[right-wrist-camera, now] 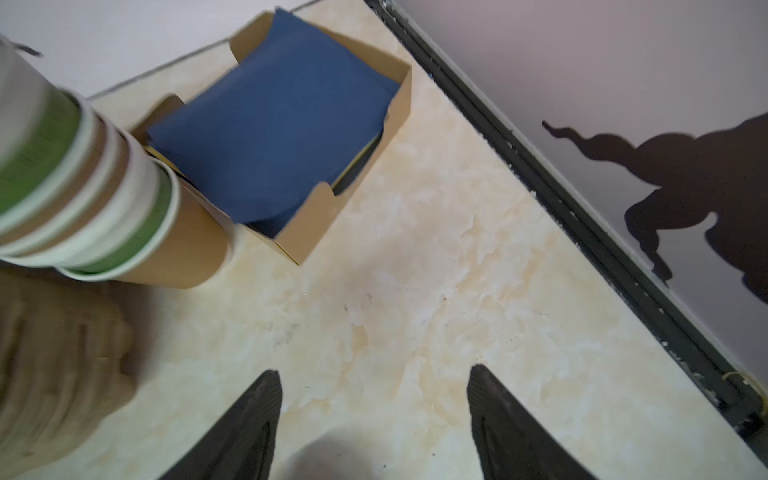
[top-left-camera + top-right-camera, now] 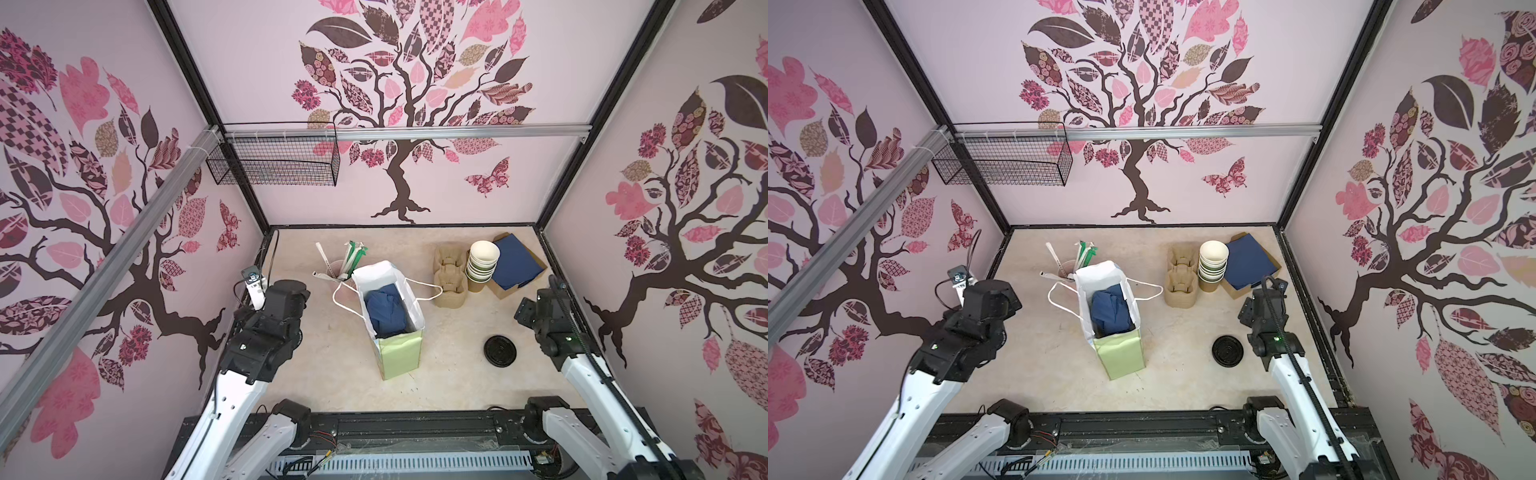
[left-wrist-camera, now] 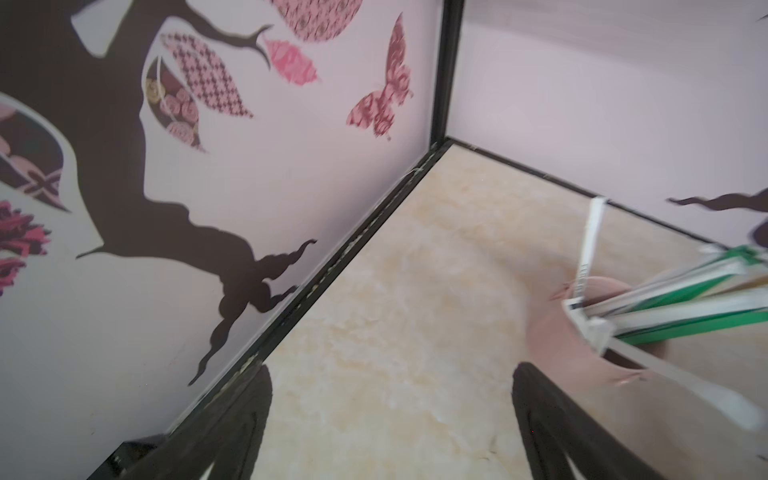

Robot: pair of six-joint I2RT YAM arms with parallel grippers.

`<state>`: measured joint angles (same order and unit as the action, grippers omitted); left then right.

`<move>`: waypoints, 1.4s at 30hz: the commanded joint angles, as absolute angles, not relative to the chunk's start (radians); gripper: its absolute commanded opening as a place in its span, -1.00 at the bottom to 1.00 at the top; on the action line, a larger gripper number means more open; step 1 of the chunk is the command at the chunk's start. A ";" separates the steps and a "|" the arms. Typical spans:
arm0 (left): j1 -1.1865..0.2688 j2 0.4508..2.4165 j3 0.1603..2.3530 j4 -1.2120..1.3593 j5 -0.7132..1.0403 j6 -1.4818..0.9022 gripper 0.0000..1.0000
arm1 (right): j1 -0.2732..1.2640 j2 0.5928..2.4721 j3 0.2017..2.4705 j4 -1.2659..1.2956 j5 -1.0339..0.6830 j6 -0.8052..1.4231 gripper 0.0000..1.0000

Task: Pack the takeout coffee

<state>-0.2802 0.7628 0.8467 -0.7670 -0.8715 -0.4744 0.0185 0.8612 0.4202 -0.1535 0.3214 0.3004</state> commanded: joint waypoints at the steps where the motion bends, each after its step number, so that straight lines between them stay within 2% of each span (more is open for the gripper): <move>1: -0.226 0.728 0.642 -0.397 -0.877 -0.336 0.87 | 0.015 0.918 0.320 0.336 0.343 0.182 0.49; 7: -0.212 0.780 0.332 0.197 -0.762 -0.039 0.90 | 0.000 1.121 0.197 0.749 0.232 0.120 0.58; 11: -0.112 0.853 0.276 0.329 -0.525 -0.104 0.90 | -0.001 1.269 0.226 0.916 0.137 0.117 0.64; 16: -0.055 1.046 0.238 0.557 -0.398 -0.115 0.90 | -0.006 1.490 0.216 1.208 0.060 0.093 0.65; 18: -0.050 1.133 0.252 0.628 -0.362 -0.095 0.89 | -0.006 1.589 0.197 1.382 0.085 0.101 0.70; 20: -0.046 1.229 0.270 0.706 -0.355 -0.073 0.89 | -0.006 1.538 0.249 1.191 0.099 0.103 0.82; 21: -0.042 1.271 0.279 0.747 -0.357 -0.071 0.90 | -0.003 1.527 0.268 1.135 0.111 0.106 0.99; 24: -0.014 1.400 0.327 0.824 -0.296 -0.072 0.89 | 0.018 1.547 0.244 1.217 0.166 0.095 1.00; 27: 0.000 1.577 0.343 0.976 -0.296 -0.091 0.89 | 0.018 1.542 0.269 1.161 0.161 0.098 1.00; 30: -0.002 1.543 0.372 0.863 -0.282 -0.092 0.90 | 0.028 1.543 0.274 1.153 0.173 0.089 1.00; 32: -0.003 1.583 0.361 0.962 -0.291 -0.080 0.92 | 0.029 1.543 0.276 1.152 0.173 0.088 1.00; 34: -0.003 1.553 0.373 0.877 -0.287 -0.090 0.96 | 0.029 1.552 0.291 1.127 0.171 0.086 1.00; 42: -0.006 1.560 0.369 0.901 -0.289 -0.075 0.96 | 0.054 1.546 0.287 1.132 0.186 0.059 1.00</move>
